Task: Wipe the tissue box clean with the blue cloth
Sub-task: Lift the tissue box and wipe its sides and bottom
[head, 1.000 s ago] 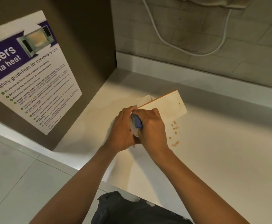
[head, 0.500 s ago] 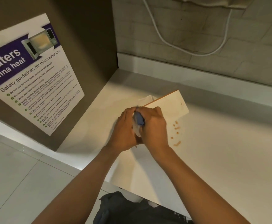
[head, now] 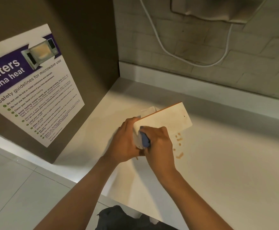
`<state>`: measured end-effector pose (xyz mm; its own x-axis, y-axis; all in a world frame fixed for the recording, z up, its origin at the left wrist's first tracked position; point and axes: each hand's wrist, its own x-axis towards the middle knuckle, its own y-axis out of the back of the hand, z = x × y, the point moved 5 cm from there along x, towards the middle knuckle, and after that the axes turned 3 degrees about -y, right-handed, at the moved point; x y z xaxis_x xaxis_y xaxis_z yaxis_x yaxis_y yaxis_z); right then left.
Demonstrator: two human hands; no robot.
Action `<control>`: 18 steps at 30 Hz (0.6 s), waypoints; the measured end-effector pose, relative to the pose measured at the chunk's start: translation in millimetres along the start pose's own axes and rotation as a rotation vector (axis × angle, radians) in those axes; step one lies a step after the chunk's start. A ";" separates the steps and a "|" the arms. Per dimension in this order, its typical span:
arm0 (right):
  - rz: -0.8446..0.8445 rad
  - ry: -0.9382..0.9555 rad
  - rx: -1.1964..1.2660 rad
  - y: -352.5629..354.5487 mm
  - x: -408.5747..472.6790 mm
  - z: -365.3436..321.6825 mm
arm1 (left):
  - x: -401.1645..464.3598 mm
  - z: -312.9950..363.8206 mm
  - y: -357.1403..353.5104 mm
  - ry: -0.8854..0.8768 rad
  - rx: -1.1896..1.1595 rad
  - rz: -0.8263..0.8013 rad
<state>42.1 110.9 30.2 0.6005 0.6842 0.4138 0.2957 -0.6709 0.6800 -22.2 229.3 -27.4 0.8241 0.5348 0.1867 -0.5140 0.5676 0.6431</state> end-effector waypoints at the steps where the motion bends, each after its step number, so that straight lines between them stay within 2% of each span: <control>1: -0.010 -0.019 0.014 5.5 -8.0 4.6 | -0.8 1.5 0.8 -0.008 0.006 0.011; 4: -0.039 -0.107 0.002 23.5 0.9 14.3 | -2.4 4.1 0.3 -0.036 0.045 0.019; 8: -0.007 -0.095 -0.014 18.1 32.9 4.7 | -2.5 2.0 -3.5 -0.021 0.025 -0.007; 11: -0.072 -0.081 0.006 1.1 12.0 -6.4 | 1.3 -6.8 -5.2 0.014 -0.038 -0.047; 13: -0.098 -0.048 0.022 0.6 -9.6 -8.2 | -0.4 -6.7 -3.4 -0.005 -0.047 -0.018; 16: 0.023 -0.102 0.001 17.0 0.5 11.0 | -2.6 1.7 -2.2 -0.032 -0.010 0.034; 18: 0.040 -0.139 -0.042 17.5 17.0 10.5 | -2.4 -0.3 -5.9 -0.011 0.012 0.023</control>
<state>65.2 107.8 42.8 0.7089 0.6091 0.3556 0.2396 -0.6822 0.6908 -21.2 224.8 -31.9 0.8146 0.5408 0.2097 -0.5303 0.5477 0.6472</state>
